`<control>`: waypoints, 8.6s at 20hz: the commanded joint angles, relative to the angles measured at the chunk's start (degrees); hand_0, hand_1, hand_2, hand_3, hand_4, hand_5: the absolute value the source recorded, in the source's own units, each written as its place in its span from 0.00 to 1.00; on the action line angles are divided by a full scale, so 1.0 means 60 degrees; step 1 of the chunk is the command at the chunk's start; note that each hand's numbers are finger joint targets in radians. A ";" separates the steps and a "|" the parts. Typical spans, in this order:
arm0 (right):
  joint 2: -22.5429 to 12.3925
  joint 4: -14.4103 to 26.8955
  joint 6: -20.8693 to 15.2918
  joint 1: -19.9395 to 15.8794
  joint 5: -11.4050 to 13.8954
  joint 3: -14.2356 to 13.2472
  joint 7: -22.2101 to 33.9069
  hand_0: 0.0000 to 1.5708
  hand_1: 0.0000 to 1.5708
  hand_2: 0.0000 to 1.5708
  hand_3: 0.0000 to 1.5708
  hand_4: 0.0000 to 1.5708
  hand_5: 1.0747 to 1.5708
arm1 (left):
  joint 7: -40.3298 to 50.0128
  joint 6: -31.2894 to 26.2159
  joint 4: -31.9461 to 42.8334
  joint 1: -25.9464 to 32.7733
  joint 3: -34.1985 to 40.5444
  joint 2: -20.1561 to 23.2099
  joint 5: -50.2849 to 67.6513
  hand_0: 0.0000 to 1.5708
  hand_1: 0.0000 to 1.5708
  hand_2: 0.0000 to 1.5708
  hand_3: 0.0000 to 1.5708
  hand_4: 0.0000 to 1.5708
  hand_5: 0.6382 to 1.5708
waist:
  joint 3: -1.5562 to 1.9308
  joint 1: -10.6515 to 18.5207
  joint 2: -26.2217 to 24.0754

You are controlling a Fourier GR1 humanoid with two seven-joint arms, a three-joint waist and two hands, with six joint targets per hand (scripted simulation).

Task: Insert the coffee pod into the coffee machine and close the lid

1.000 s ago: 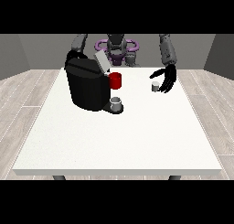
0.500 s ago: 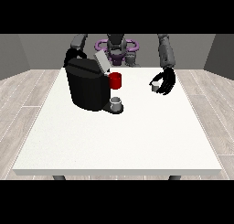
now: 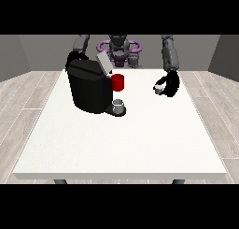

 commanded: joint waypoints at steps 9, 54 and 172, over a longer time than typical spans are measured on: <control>-0.0103 0.1303 0.0209 0.0283 -0.0426 -0.0516 -0.0530 0.00 0.00 0.00 0.00 0.28 1.00 | -0.0105 -0.0893 -0.0725 -0.0750 -0.0366 -0.0504 -0.0211 0.89 0.89 0.91 0.87 0.38 1.00 | -0.0020 0.0339 -0.0962; -0.0035 0.0332 -0.0170 -0.1340 0.0030 0.0116 0.0111 0.00 0.00 0.00 0.00 0.31 1.00 | 0.2215 -0.2720 -0.0645 -0.5856 0.0736 0.0414 -0.0317 0.83 0.83 0.84 0.78 0.32 1.00 | -0.0022 -0.1625 0.0552; -0.1188 0.0907 0.1727 -0.1654 -0.0396 -0.0189 0.0664 0.00 0.00 0.00 0.00 0.00 1.00 | 0.2221 -0.4201 -0.5854 0.2064 0.2010 -0.4003 0.5286 0.00 0.00 0.00 0.00 0.00 1.00 | -0.0021 0.2878 -0.2773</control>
